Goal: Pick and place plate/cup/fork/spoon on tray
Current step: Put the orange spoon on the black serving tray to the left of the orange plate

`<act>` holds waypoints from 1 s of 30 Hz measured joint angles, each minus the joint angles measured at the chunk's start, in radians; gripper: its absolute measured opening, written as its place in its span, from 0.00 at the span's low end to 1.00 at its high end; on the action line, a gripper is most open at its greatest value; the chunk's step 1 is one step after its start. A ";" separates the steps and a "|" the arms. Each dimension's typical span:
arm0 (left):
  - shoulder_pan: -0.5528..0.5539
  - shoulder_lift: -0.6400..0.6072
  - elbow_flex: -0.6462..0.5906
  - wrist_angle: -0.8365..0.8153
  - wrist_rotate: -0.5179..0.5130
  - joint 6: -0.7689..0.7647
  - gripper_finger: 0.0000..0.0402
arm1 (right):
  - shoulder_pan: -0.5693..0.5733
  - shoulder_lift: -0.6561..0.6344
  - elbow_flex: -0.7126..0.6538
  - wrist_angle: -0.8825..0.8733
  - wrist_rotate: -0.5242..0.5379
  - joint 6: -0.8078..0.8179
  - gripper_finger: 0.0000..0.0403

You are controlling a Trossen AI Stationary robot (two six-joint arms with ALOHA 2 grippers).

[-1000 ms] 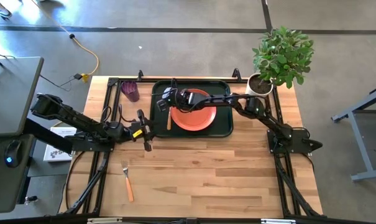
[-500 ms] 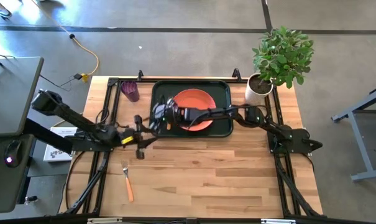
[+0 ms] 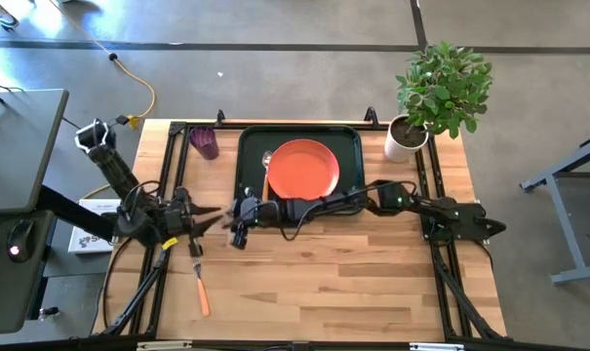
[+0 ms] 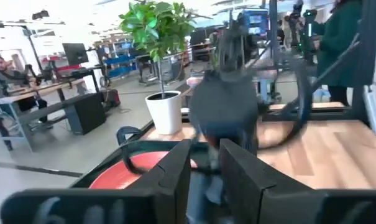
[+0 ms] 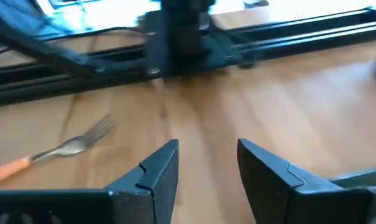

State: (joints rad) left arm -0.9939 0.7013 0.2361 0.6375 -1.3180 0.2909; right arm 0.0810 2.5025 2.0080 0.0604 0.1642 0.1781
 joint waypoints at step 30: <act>-0.179 0.176 0.143 -0.032 0.032 -0.323 0.16 | 0.043 0.153 0.097 0.267 -0.140 -0.124 0.64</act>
State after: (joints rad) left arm -1.1729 0.8775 0.3794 0.6051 -1.2862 -0.0318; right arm 0.1242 2.6551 2.1045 0.3278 0.0242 0.0542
